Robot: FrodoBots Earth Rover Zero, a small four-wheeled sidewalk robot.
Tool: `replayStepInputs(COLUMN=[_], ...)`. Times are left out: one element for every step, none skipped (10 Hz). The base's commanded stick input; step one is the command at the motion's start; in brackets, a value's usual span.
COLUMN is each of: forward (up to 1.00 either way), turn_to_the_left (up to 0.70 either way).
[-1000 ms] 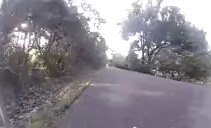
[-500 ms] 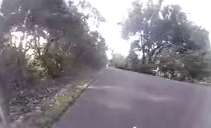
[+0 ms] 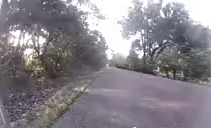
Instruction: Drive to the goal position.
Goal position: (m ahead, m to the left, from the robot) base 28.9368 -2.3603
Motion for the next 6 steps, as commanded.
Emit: replayStepInputs(forward=[0.70, 0.70, 0.70, 0.70, 0.70, 0.70], turn_to_the_left=[0.00, 0.00, 0.00, 0.00, 0.00, 0.00])
